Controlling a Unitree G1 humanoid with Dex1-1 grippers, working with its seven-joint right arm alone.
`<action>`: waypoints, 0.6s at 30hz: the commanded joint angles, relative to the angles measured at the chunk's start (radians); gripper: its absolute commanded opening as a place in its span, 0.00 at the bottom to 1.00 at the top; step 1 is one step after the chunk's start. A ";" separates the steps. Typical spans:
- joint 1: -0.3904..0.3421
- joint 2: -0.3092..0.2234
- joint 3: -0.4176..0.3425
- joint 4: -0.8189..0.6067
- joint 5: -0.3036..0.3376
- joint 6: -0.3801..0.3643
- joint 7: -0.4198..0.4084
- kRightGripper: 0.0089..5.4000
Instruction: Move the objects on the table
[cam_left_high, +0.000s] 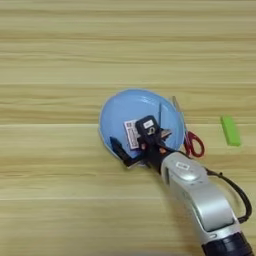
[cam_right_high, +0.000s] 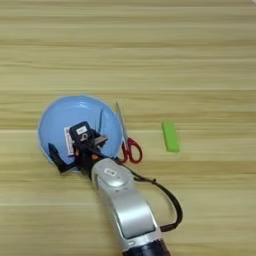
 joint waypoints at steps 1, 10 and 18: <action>-0.029 -0.005 -0.007 -0.004 0.002 -0.002 -0.007 1.00; -0.037 0.000 -0.015 0.005 0.004 -0.001 -0.010 0.90; -0.041 -0.001 -0.017 0.012 0.002 -0.003 -0.010 0.75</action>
